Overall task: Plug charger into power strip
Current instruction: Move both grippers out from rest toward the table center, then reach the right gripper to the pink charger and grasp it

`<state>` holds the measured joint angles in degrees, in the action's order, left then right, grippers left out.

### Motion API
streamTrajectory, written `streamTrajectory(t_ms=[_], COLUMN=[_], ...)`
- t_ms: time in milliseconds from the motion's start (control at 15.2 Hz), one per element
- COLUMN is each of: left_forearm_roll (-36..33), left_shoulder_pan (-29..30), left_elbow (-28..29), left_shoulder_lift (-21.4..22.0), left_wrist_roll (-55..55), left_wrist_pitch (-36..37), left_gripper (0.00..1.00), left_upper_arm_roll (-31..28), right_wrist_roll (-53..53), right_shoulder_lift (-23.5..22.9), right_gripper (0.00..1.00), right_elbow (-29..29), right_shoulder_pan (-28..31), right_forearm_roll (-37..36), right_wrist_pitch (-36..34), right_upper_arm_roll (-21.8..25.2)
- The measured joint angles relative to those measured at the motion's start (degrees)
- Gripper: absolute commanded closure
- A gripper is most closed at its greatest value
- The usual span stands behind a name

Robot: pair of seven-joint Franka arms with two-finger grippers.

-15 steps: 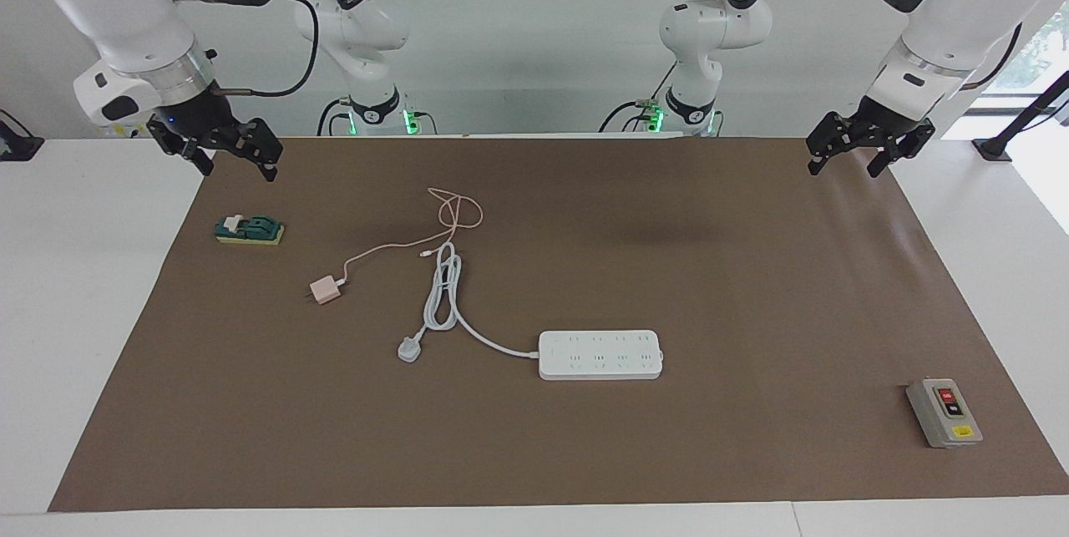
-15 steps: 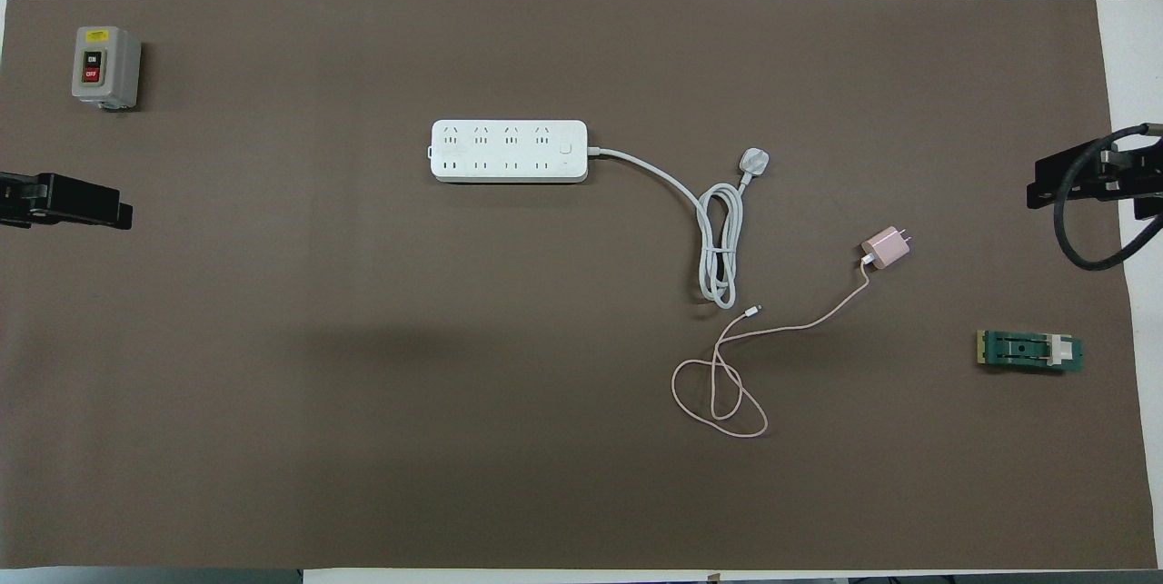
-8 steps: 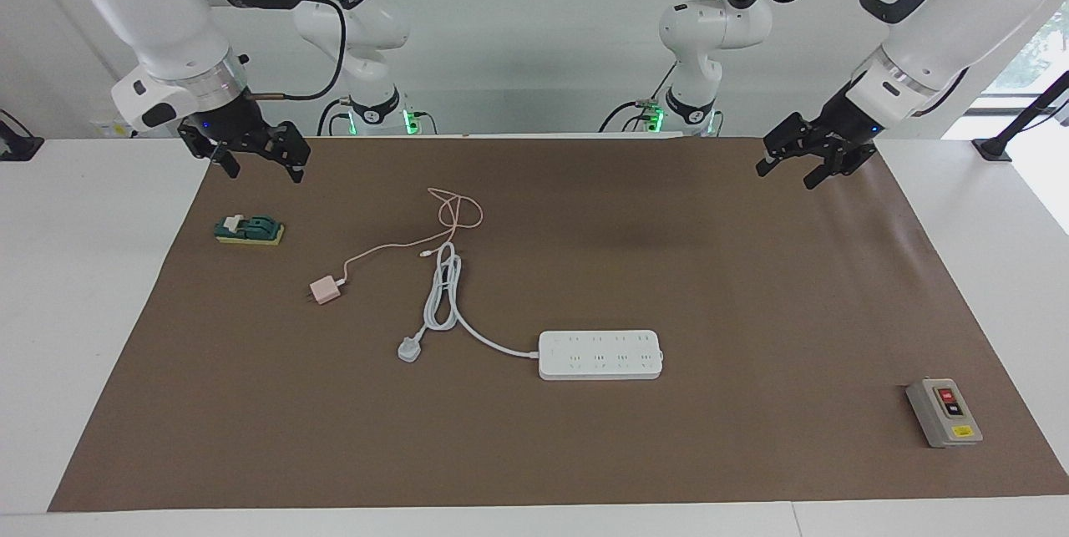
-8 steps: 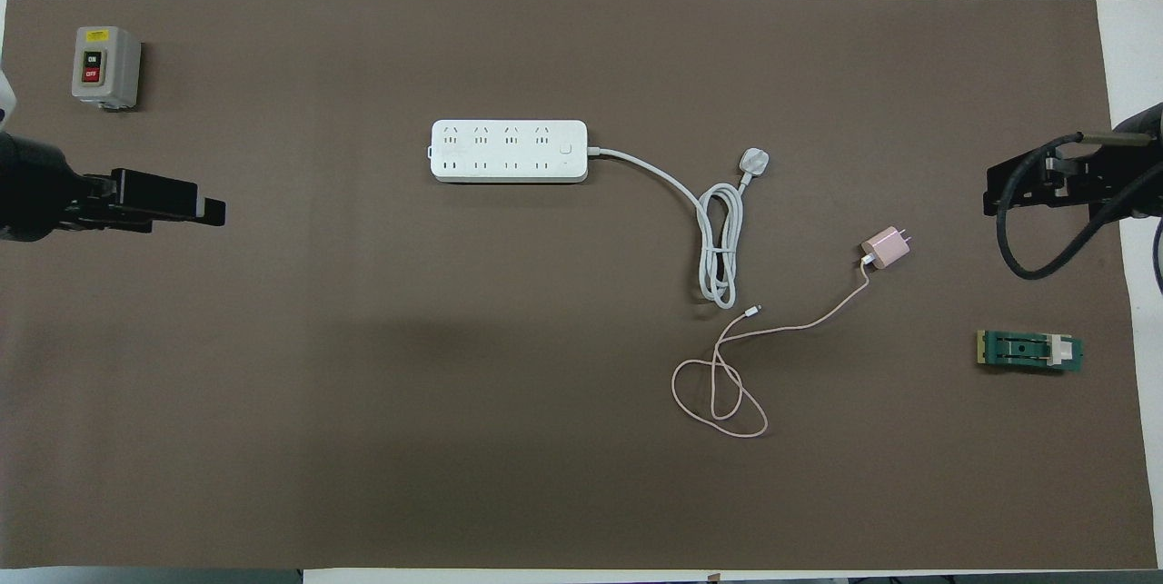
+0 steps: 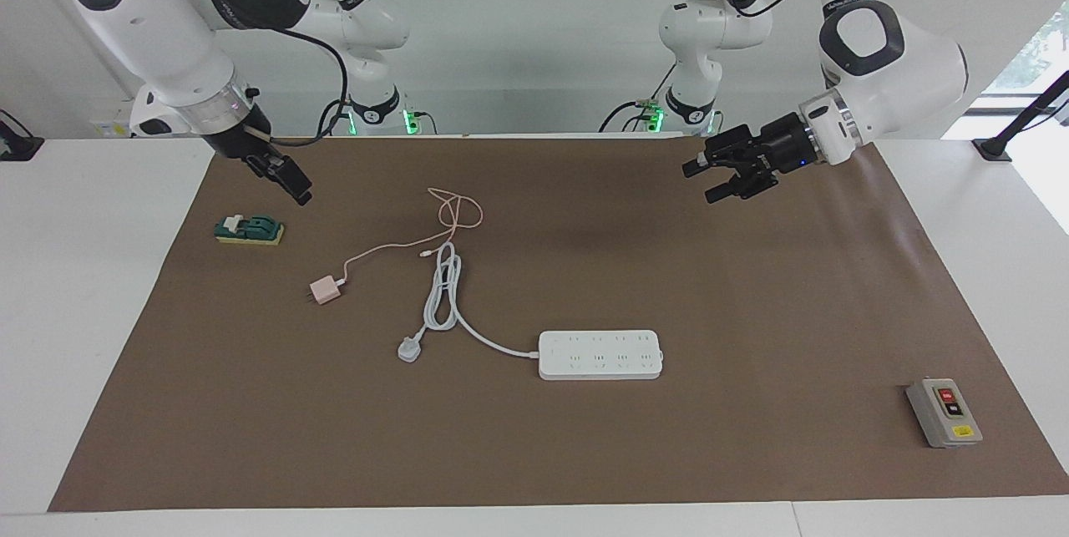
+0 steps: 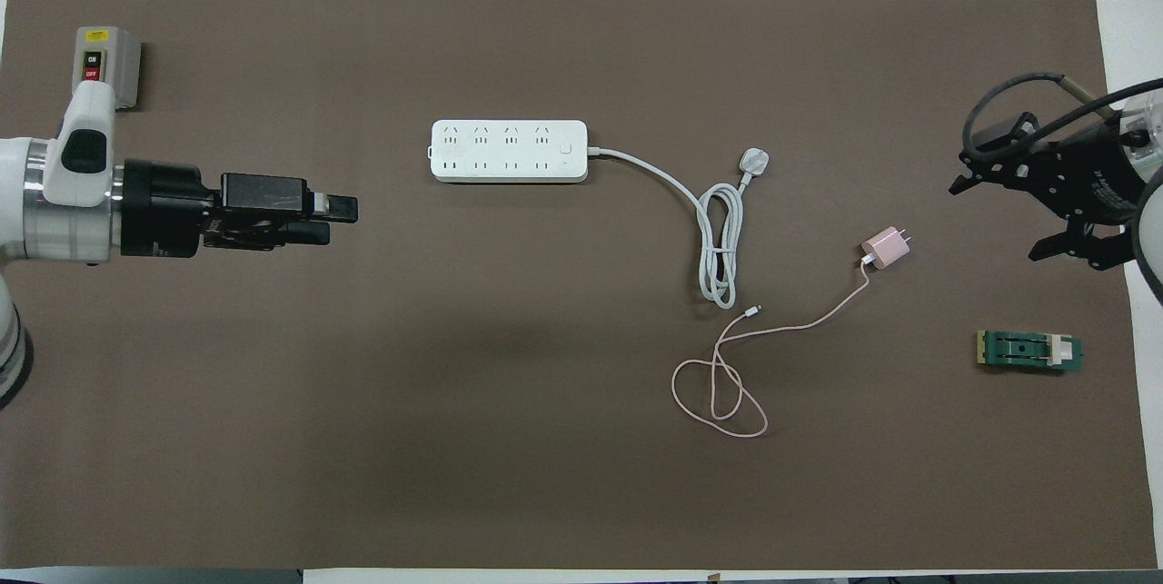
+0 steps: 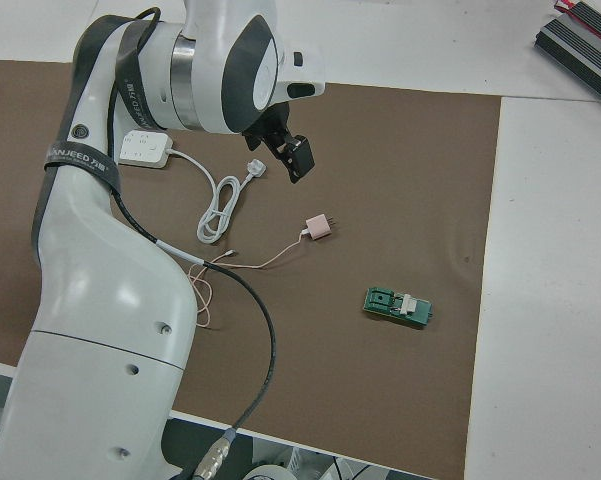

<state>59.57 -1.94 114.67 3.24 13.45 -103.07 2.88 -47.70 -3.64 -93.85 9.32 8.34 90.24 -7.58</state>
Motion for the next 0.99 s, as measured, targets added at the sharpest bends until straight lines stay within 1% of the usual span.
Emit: streamTrajectory(t_ms=[66,197,329,460,591,723,854,986], left_forearm_roll=[2.96,8.32,11.99,15.69,21.35,26.21,29.83,33.16], left_shoulder_pan=[-0.67,-1.57,-1.60,-1.53,-1.43,-1.32,-1.32,-1.68], left_elbow=[1.13,3.70,6.17,7.31,7.71,7.96,7.93,7.80], left_shoulder_lift=[-0.02,-0.30,-1.73,-3.85,-7.05,-11.59,-15.45,-17.23], left_wrist_roll=[1.40,6.30,11.94,15.07,19.80,25.28,27.96,28.76], left_wrist_pitch=[-0.24,-0.57,-0.55,0.75,4.43,7.93,9.88,10.68], left_gripper=[0.00,0.00,0.00,0.00,0.00,0.00,0.00,0.00], left_upper_arm_roll=[0.02,0.07,-0.05,-0.23,-0.39,-0.52,-0.56,-0.36], right_wrist_roll=[-3.62,-5.62,-6.00,-6.83,-6.93,-6.53,-2.88,-0.09], right_shoulder_lift=[-0.79,-2.37,-4.13,-6.45,-8.90,-11.01,-13.73,-16.35], right_gripper=[0.00,0.00,0.00,0.00,0.00,0.00,0.00,0.00], right_elbow=[-0.46,-1.06,-1.36,-1.78,-2.57,-3.70,-4.51,-4.74], right_shoulder_pan=[1.15,3.59,4.38,4.36,4.32,4.51,5.72,7.07], right_forearm_roll=[2.49,5.66,6.78,8.22,8.87,8.93,10.04,10.95], right_wrist_pitch=[0.79,1.77,2.76,4.14,6.37,7.35,8.19,9.71], right_upper_arm_roll=[0.08,0.25,0.44,0.35,0.24,0.28,0.45,0.60])
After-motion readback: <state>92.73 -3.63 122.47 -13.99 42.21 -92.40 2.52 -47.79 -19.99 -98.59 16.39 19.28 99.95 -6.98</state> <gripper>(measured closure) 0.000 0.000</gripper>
